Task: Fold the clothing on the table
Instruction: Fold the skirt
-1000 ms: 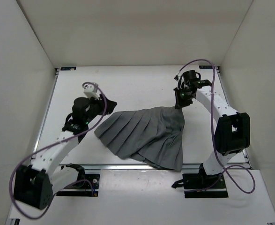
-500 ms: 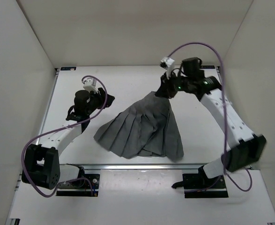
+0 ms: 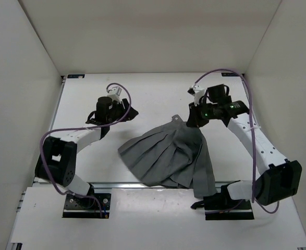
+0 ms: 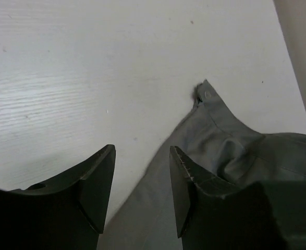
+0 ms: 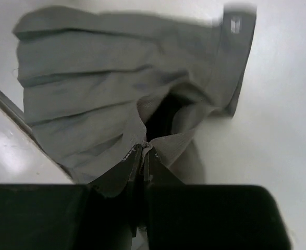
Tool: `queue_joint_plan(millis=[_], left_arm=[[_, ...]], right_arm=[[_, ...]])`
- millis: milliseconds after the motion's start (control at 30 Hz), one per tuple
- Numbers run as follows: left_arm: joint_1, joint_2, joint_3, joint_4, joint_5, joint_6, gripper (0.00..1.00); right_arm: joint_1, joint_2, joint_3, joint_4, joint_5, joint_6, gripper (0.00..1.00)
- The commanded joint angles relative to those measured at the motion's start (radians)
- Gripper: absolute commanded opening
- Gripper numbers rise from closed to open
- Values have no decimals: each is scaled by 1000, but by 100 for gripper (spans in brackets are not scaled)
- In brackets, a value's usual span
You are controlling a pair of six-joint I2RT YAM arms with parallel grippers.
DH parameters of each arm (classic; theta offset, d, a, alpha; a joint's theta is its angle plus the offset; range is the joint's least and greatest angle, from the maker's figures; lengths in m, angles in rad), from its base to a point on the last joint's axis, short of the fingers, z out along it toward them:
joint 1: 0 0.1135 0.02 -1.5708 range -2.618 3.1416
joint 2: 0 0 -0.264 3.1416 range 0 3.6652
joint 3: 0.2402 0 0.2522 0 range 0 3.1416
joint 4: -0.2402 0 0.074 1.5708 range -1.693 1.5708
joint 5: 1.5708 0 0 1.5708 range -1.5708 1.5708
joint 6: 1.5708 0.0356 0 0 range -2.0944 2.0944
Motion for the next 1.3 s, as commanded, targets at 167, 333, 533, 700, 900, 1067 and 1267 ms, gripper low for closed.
queue_joint_plan(millis=[167,333,533,700,900,1067,1267], left_arm=[[-138,162,237,-85,52,66,60],[-185,292,375,-132,66,92,65],[-215,453,560,-256,25,146,68],[-245,606,731,-364,-22,184,67],[-285,714,865,-425,-58,204,68],[-308,795,988,-523,-75,237,67],[-313,858,1075,-577,-68,235,50]], right_arm=[[-113,71,-52,-75,404,291,0],[-135,127,-75,-81,406,277,0],[-109,124,-68,-63,413,277,0],[-112,129,-80,-48,405,271,0],[-110,140,-89,-40,405,266,0],[-112,143,-92,-35,402,262,1],[-118,143,-97,-36,408,257,0]])
